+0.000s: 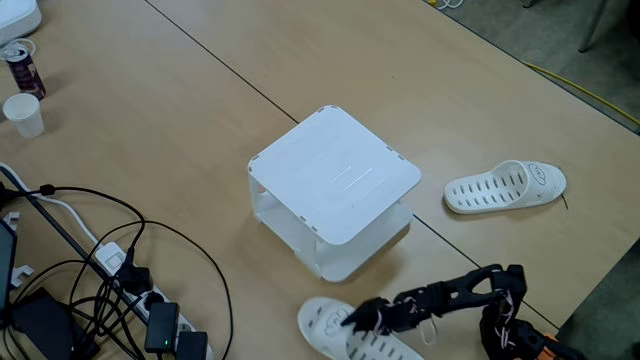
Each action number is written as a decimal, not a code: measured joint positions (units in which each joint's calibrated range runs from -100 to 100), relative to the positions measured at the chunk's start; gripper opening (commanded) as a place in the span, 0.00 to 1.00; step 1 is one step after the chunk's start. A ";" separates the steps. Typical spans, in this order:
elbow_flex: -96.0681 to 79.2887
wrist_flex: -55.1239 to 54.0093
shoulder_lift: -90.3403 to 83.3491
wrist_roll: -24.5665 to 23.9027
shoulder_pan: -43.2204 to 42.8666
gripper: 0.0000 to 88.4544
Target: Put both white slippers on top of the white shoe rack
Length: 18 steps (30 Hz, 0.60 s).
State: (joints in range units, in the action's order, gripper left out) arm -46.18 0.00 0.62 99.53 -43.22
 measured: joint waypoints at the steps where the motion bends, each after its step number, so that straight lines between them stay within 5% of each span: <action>1: -1.89 0.00 -1.48 0.00 -1.12 0.01; 9: -10.69 0.09 -12.04 0.00 -10.64 0.01; 18: -10.69 0.09 -13.69 0.00 -1.65 0.01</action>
State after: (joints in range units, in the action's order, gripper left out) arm -56.87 0.09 -13.07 99.53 -44.87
